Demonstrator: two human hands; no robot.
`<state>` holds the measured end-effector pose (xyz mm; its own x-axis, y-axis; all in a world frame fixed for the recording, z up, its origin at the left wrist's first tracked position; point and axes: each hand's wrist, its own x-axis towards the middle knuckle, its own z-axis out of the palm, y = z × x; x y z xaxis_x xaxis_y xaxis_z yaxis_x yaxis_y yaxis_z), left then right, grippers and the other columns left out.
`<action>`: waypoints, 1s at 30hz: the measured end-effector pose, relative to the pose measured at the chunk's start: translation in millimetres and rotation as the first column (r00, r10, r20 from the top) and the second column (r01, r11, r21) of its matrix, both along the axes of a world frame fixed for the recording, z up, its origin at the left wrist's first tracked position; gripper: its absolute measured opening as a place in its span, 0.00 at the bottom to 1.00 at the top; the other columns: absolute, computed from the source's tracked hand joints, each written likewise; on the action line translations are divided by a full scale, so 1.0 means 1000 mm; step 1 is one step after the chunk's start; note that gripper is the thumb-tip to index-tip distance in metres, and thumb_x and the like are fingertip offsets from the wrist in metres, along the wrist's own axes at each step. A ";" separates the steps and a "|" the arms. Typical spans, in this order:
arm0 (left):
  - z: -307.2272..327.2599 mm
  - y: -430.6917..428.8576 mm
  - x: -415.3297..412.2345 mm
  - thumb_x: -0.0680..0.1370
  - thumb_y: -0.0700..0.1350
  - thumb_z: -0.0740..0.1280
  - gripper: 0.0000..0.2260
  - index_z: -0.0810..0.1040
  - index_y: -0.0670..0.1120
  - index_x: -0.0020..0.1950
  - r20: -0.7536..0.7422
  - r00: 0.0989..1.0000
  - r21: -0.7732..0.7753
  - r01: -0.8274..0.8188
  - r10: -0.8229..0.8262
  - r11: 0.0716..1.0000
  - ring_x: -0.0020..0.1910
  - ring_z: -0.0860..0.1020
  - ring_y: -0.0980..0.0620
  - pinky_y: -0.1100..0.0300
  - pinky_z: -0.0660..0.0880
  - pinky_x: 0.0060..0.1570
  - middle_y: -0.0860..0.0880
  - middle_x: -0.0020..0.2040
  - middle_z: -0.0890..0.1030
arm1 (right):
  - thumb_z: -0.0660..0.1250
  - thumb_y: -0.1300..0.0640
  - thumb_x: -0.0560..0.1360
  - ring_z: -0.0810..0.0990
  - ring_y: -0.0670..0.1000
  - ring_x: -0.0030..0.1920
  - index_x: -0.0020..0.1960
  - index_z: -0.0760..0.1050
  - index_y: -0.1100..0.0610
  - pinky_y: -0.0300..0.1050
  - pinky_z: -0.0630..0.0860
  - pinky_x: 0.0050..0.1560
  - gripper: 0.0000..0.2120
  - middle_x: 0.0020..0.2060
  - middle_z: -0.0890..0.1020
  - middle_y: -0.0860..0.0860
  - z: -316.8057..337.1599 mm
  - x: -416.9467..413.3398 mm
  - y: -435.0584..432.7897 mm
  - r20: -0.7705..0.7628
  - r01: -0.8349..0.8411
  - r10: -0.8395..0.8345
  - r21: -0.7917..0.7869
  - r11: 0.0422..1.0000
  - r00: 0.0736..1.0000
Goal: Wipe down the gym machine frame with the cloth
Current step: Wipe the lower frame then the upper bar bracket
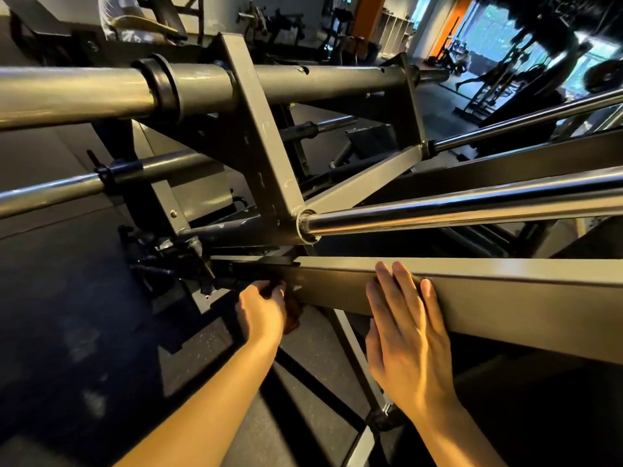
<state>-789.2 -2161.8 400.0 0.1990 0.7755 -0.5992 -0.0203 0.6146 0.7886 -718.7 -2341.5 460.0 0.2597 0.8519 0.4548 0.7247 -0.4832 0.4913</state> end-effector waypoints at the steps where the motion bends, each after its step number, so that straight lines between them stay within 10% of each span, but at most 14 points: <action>1: 0.005 -0.014 0.000 0.83 0.44 0.66 0.06 0.79 0.46 0.59 0.046 0.996 0.060 0.079 -0.082 0.995 0.56 0.79 0.46 0.63 0.72 0.48 0.43 0.58 0.81 | 0.58 0.54 0.78 0.55 0.60 0.81 0.75 0.70 0.62 0.59 0.46 0.81 0.27 0.80 0.61 0.60 0.000 0.000 0.000 -0.006 -0.005 0.006 0.010 1.000 1.000; 5: 0.007 -0.039 0.002 0.82 0.43 0.68 0.03 0.80 0.50 0.54 -0.069 0.968 0.300 0.253 -0.243 0.920 0.47 0.82 0.51 0.70 0.73 0.36 0.48 0.49 0.83 | 0.59 0.56 0.77 0.56 0.59 0.81 0.74 0.71 0.63 0.58 0.47 0.81 0.26 0.79 0.63 0.59 0.000 0.000 0.001 -0.041 -0.028 0.030 0.048 0.998 0.999; 10: -0.012 0.022 0.005 0.82 0.43 0.69 0.13 0.77 0.46 0.66 -0.219 0.973 0.104 0.093 -0.068 0.990 0.62 0.77 0.44 0.56 0.68 0.54 0.44 0.63 0.79 | 0.59 0.55 0.78 0.55 0.59 0.81 0.74 0.71 0.62 0.58 0.47 0.81 0.26 0.80 0.63 0.59 0.000 -0.002 0.003 -0.032 -0.009 0.011 0.055 0.998 0.999; 17: -0.007 -0.044 0.000 0.80 0.44 0.69 0.03 0.81 0.51 0.51 -0.130 0.950 0.476 0.311 -0.284 0.823 0.50 0.83 0.45 0.47 0.81 0.53 0.48 0.49 0.84 | 0.56 0.54 0.79 0.55 0.60 0.82 0.73 0.72 0.61 0.58 0.47 0.81 0.25 0.80 0.62 0.58 -0.006 -0.005 0.012 -0.039 0.012 -0.010 0.064 0.998 0.999; 24: -0.017 0.019 0.004 0.81 0.44 0.70 0.14 0.78 0.44 0.67 -0.174 0.984 0.067 0.048 -0.035 0.997 0.64 0.77 0.42 0.51 0.74 0.60 0.42 0.64 0.79 | 0.57 0.53 0.78 0.52 0.60 0.82 0.75 0.70 0.62 0.59 0.45 0.81 0.27 0.80 0.60 0.59 -0.003 -0.009 0.010 -0.040 0.046 -0.044 0.029 0.999 0.998; 30: -0.007 -0.017 0.008 0.84 0.40 0.64 0.08 0.79 0.44 0.61 0.116 0.991 0.012 0.070 -0.071 0.997 0.51 0.82 0.44 0.65 0.76 0.42 0.43 0.55 0.82 | 0.55 0.53 0.78 0.53 0.60 0.82 0.74 0.71 0.62 0.58 0.44 0.81 0.27 0.80 0.61 0.59 -0.003 -0.007 0.011 -0.032 0.030 -0.029 0.032 0.999 0.999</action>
